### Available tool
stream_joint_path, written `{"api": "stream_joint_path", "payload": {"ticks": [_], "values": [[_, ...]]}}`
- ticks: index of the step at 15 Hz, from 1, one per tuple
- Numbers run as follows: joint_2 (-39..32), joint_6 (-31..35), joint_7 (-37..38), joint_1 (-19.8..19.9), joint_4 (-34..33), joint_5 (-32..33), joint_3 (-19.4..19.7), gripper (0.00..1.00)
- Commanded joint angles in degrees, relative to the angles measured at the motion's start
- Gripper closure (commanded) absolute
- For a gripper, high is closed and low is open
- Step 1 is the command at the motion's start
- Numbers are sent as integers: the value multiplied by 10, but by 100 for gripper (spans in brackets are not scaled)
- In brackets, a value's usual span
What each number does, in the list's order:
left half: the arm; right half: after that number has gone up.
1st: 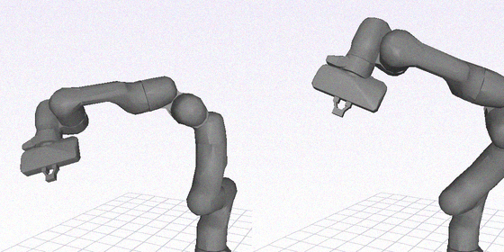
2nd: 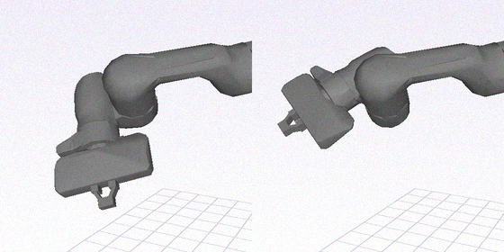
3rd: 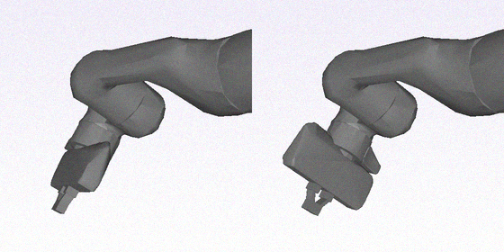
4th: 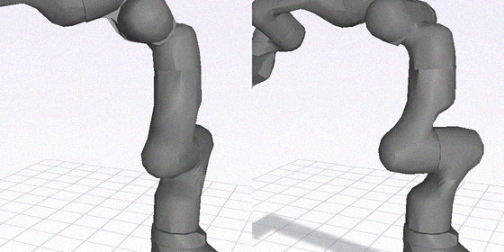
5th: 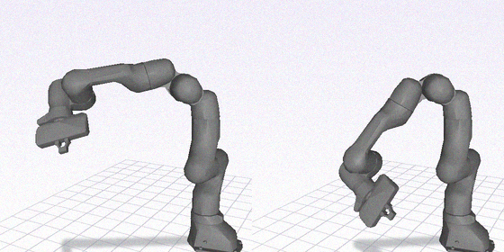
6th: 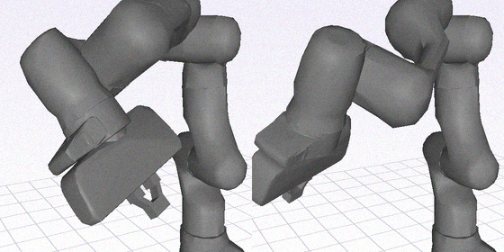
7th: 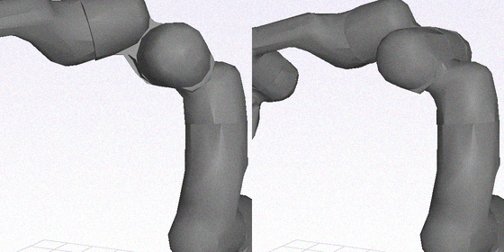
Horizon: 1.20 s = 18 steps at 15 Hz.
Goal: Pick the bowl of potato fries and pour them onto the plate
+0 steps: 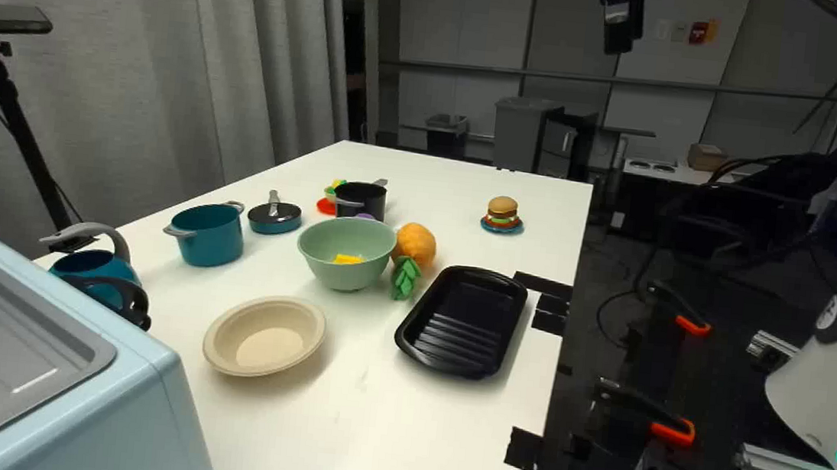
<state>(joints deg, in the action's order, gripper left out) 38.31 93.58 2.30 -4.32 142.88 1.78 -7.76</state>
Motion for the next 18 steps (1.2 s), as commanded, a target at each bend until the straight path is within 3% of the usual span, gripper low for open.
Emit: {"api": "stream_joint_path", "payload": {"ticks": [1, 13, 14, 18], "values": [[-2, -1, 3, -6, -1, 2, 5, 0], [-2, -2, 12, -3, -1, 7, 2, 0], [-107, -1, -14, 20, -101, 37, 20, 0], [-196, 3, -32, 27, -200, 59, 42, 0]]}}
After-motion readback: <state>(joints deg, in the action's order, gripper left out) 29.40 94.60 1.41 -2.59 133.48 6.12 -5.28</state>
